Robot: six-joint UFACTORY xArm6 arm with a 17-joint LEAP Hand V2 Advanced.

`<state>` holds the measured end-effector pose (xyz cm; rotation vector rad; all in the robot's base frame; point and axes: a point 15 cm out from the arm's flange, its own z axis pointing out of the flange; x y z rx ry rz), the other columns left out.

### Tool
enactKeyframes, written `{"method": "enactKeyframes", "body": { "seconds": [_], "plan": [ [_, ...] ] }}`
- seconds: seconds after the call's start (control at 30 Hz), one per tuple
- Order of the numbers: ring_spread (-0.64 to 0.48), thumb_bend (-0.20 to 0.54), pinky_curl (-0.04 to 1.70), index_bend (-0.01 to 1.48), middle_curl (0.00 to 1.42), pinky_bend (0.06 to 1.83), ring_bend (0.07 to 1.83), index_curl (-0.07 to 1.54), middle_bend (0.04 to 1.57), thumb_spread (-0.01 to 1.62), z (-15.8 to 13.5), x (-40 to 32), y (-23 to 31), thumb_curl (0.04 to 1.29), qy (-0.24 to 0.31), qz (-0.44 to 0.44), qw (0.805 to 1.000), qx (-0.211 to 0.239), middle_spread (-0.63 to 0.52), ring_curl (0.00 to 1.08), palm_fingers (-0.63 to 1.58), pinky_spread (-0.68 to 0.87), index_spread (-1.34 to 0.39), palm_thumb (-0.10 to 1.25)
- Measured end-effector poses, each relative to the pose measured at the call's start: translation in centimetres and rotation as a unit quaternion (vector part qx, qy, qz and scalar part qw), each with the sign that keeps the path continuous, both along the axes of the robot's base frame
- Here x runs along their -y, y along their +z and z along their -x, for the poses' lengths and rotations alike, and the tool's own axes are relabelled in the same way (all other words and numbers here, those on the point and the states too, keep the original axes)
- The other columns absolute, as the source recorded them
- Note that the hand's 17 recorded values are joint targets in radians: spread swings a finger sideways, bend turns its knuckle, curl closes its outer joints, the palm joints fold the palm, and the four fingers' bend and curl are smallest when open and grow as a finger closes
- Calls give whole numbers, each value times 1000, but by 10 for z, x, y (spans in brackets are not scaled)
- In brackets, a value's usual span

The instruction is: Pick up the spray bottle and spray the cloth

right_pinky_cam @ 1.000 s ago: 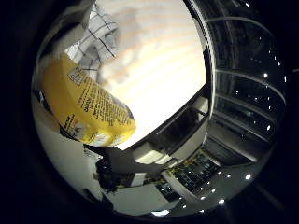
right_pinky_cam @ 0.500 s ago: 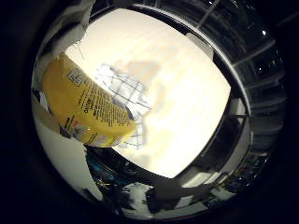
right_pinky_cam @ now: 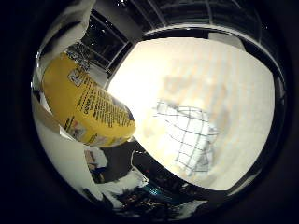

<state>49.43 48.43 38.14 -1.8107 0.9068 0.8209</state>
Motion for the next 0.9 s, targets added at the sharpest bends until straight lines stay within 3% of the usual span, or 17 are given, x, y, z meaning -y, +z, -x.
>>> {"method": "enactKeyframes", "body": {
  "seconds": [0.4,0.9],
  "plan": [
    [-179,-14,1485,1194,637,1000,1453,724,1394,908,44,-59,-99,833,89,3,995,36,-94,666,1168,-137,-187,1057],
    [-176,-14,1462,1190,637,999,1462,725,1391,897,54,-86,-202,835,101,42,990,90,-94,666,1171,-135,-187,1056]
  ]
}}
